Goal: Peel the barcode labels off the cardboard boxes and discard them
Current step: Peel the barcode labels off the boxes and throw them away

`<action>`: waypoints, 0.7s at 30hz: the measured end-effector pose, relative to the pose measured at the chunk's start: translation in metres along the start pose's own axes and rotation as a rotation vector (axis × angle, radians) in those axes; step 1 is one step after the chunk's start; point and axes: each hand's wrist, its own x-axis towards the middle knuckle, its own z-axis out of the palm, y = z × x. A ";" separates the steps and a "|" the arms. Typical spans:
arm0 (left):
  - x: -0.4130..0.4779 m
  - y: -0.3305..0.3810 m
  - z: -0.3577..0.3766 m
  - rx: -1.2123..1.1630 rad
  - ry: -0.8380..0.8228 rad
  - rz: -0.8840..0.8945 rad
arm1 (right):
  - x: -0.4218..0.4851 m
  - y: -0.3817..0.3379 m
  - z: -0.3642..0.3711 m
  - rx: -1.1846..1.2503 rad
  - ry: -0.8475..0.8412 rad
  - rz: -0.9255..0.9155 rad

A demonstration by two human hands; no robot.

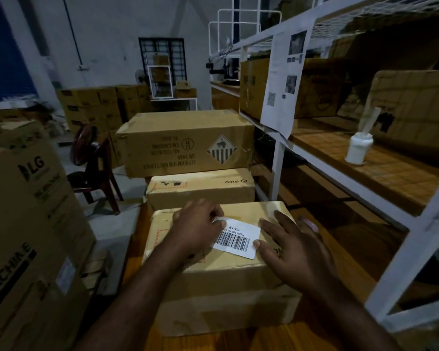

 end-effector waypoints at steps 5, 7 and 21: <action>0.011 0.003 -0.007 -0.237 -0.096 -0.080 | -0.010 -0.003 -0.007 0.032 0.020 0.000; 0.016 0.004 -0.015 -0.318 -0.177 -0.070 | -0.015 -0.005 -0.010 0.046 0.014 0.001; 0.013 -0.009 -0.003 -0.752 -0.135 -0.073 | 0.042 -0.035 -0.011 0.220 0.079 0.032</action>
